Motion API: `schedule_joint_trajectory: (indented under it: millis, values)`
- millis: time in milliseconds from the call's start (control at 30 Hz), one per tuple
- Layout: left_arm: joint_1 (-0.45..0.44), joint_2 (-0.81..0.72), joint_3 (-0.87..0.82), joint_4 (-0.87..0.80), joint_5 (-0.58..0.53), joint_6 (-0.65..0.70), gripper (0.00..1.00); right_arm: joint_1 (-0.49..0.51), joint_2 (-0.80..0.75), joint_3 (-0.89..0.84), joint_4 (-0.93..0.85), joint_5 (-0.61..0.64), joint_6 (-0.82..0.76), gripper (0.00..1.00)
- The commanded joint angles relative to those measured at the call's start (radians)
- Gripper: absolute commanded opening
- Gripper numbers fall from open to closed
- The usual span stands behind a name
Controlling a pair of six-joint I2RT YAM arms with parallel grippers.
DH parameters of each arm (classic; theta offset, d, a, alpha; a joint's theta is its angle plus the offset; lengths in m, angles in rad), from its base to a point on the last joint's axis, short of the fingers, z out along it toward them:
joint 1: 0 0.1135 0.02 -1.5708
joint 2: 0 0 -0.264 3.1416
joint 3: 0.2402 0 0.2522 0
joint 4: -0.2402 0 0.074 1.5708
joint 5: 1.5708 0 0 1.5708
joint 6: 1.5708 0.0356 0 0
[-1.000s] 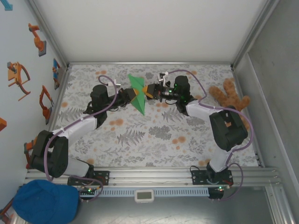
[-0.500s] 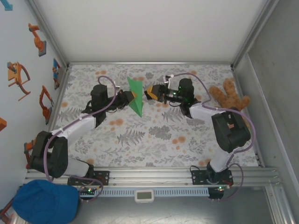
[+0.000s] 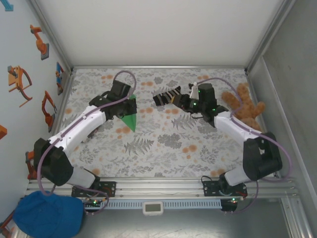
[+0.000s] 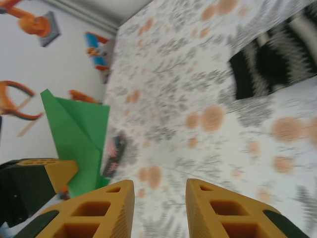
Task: Fold a paper plane with a square sheet of paper (pick it up from the middle)
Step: Turn over the paper at the center of the table.
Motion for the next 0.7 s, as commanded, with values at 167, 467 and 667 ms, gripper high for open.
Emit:
schedule_joint_trajectory:
  millis: [167, 467, 667]
  values:
    - [-0.035, 0.189, 0.13, -0.349, -0.424, 0.055, 0.07, 0.0, -0.113, 0.057, -0.397, 0.378, -0.267, 0.31]
    - [-0.052, 0.36, 0.236, -0.487, -0.682, 0.055, 0.07, -0.001, -0.121, 0.052, -0.419, 0.433, -0.275, 0.3]
    - [-0.09, 0.515, 0.311, -0.594, -0.805, 0.022, 0.07, -0.003, -0.139, 0.041, -0.42, 0.493, -0.256, 0.3]
